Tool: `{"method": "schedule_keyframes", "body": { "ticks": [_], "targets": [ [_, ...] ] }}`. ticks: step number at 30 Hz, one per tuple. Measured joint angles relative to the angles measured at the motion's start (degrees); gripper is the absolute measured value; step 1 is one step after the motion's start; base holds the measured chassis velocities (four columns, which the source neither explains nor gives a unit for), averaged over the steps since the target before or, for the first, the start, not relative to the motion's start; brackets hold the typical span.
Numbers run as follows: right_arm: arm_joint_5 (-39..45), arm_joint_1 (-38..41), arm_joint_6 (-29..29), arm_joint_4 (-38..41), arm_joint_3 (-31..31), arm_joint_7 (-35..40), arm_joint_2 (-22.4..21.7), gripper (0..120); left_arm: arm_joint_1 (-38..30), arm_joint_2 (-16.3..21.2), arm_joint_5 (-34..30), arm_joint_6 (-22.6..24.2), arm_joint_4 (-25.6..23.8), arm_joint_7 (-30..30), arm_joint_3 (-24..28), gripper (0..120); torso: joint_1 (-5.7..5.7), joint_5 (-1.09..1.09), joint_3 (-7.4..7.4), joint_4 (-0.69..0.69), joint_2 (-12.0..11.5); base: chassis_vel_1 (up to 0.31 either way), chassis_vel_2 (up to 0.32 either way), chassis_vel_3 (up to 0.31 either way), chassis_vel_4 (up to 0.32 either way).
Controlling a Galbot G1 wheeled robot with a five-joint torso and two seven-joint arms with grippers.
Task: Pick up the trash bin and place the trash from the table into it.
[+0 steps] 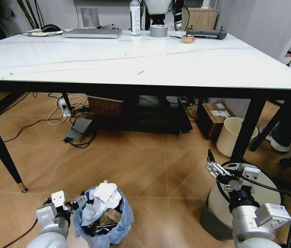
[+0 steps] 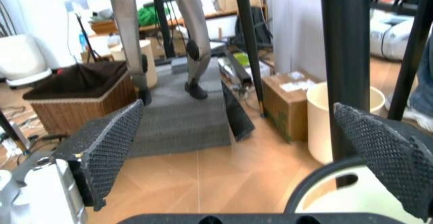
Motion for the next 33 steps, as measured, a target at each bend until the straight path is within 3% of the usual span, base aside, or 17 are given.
{"method": "schedule_keyframes", "body": {
  "ticks": [7,11,33],
  "targets": [
    [0.2,1.3,-1.7,-0.9,-0.7,0.5,0.5,100,0.3,0.7,12.3,-9.1,-3.4,13.3,-2.0,100,0.0,0.0,0.0,0.0,0.0,0.0,0.0,0.0,0.0],
    [0.7,2.3,-1.8,-2.3,-0.7,0.4,0.5,100,0.9,0.7,14.5,-10.6,-4.7,16.6,-2.6,100,0.0,0.0,0.0,0.0,0.0,0.0,0.0,0.0,0.0],
    [0.0,4.0,-3.4,-4.3,-0.1,0.6,0.8,100,0.7,1.5,17.6,-10.5,-6.3,16.8,-3.2,100,0.0,0.0,0.0,0.0,0.0,0.0,0.0,0.0,0.0]
  ]
}}
